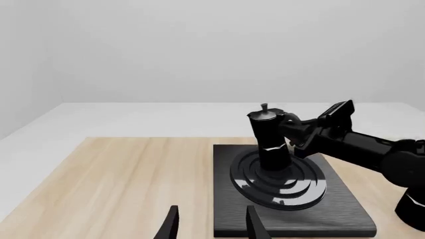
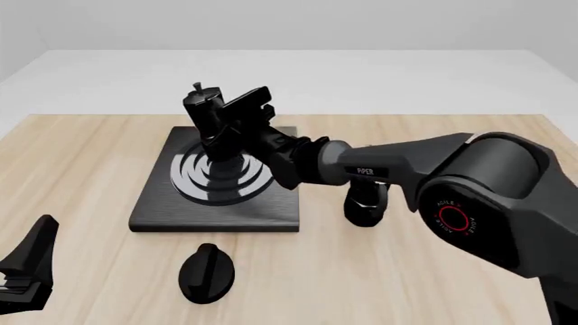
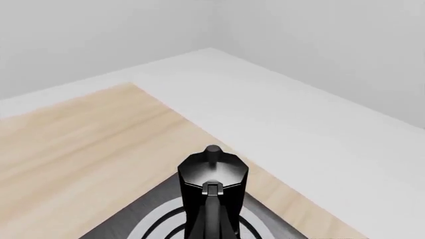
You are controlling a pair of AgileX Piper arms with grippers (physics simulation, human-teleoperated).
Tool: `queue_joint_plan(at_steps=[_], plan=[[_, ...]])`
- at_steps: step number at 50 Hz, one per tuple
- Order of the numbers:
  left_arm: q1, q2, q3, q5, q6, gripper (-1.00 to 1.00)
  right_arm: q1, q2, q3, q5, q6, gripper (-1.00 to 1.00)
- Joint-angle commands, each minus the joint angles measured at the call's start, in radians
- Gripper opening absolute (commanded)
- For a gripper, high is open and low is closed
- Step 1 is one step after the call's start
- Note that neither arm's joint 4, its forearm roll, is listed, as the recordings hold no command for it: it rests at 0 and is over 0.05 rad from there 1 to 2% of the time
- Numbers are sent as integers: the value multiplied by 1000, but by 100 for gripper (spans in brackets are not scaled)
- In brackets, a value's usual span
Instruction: Put the right moka pot on the stove.
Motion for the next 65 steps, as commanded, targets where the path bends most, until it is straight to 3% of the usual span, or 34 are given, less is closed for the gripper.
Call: queue_joint_plan(at_steps=[1, 23, 49, 50, 65], plan=[[0, 0, 0, 0, 0, 100, -11, 3, 22, -21, 9, -100], [0, 0, 0, 0, 0, 100, -33, -41, 251, -158, 65, -100], [0, 0, 0, 0, 0, 100, -73, -48, 313, -193, 88, -100], [0, 0, 0, 0, 0, 100, -75, -48, 312, -192, 92, 100], [0, 0, 0, 0, 0, 100, -67, -98, 354, -183, 54, 100]])
